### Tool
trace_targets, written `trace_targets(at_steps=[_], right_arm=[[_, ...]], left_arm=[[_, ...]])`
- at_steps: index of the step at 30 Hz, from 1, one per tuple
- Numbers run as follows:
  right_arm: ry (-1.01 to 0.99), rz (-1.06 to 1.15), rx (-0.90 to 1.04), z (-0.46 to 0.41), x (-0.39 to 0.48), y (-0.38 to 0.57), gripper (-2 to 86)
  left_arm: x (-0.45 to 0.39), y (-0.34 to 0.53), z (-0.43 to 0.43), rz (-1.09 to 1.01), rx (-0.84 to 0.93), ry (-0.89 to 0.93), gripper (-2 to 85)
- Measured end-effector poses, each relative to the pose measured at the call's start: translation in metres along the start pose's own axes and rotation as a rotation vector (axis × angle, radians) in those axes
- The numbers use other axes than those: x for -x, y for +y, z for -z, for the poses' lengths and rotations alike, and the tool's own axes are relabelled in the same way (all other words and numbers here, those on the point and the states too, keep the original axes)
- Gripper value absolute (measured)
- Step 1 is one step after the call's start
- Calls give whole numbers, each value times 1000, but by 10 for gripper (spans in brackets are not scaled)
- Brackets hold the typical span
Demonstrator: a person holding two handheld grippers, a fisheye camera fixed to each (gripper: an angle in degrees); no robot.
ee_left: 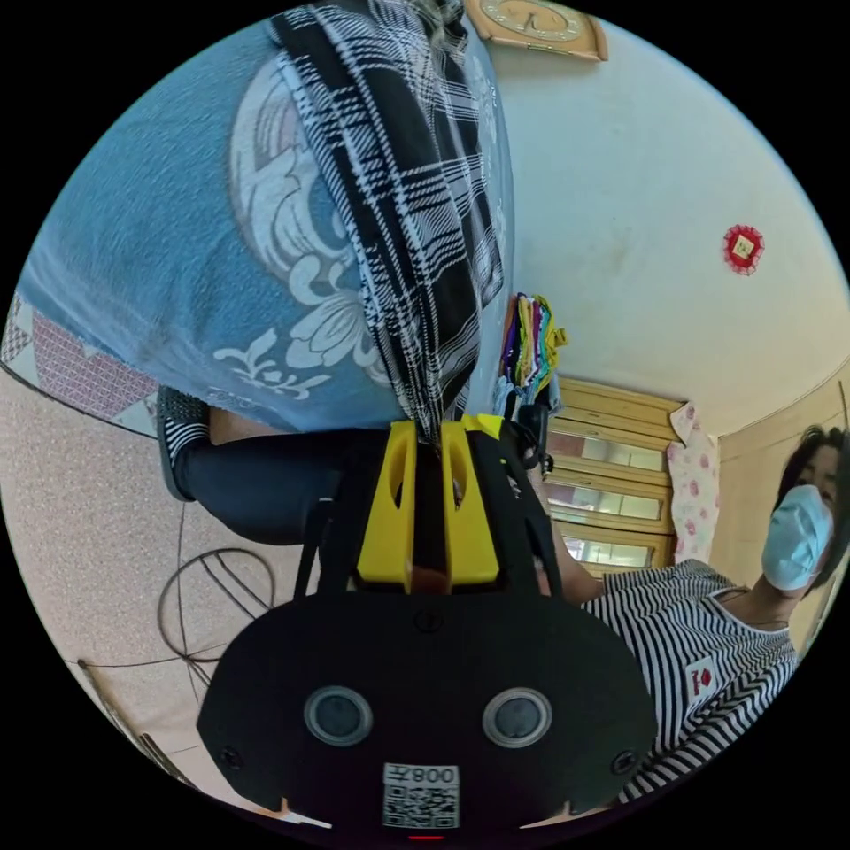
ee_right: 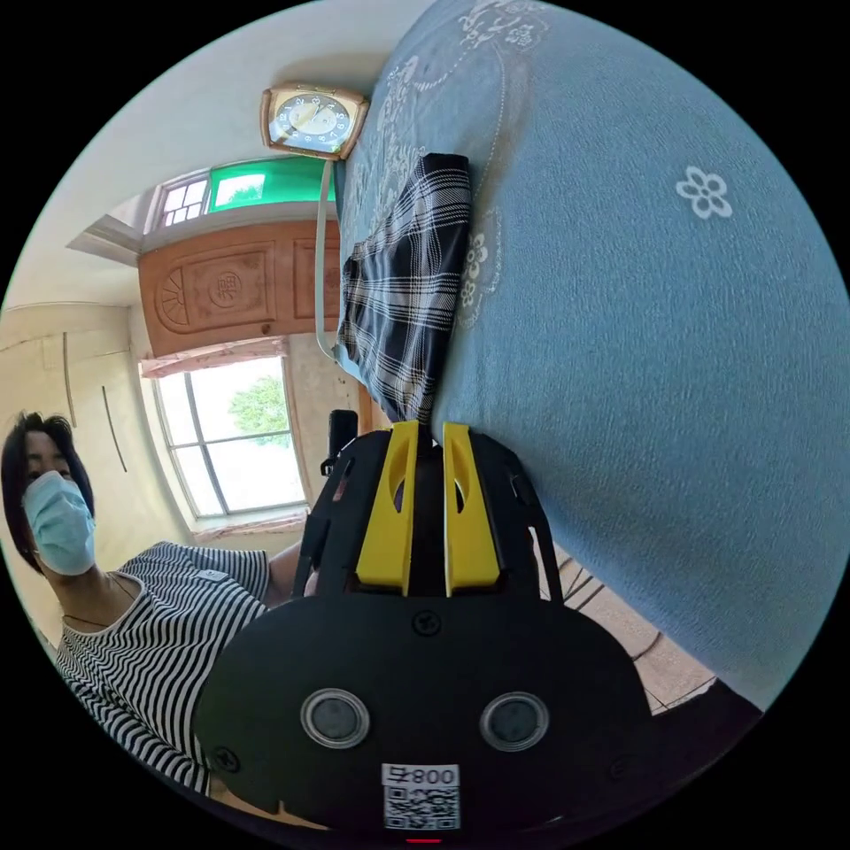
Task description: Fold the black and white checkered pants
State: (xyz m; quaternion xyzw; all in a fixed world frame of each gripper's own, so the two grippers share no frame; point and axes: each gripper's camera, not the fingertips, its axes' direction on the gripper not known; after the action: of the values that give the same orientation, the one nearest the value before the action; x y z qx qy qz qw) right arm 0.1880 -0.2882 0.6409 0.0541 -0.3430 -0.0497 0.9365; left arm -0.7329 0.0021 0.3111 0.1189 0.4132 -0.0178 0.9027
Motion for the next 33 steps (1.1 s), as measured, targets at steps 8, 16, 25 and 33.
trace_targets(at_steps=[8,16,25,33], right_arm=[[-60,-7,38,6,-12,-11,98],[-248,-102,-9,11,-41,-17,108],[-326,-139,-22,16,-60,-31,88],[-301,-124,-7,28,-65,-37,21]], left_arm=[[-15,-4,22,-29,-78,89,23],[-15,-5,37,-18,-91,115,21],[-13,-7,45,-21,-83,115,24],[-5,5,73,-13,-168,118,48]])
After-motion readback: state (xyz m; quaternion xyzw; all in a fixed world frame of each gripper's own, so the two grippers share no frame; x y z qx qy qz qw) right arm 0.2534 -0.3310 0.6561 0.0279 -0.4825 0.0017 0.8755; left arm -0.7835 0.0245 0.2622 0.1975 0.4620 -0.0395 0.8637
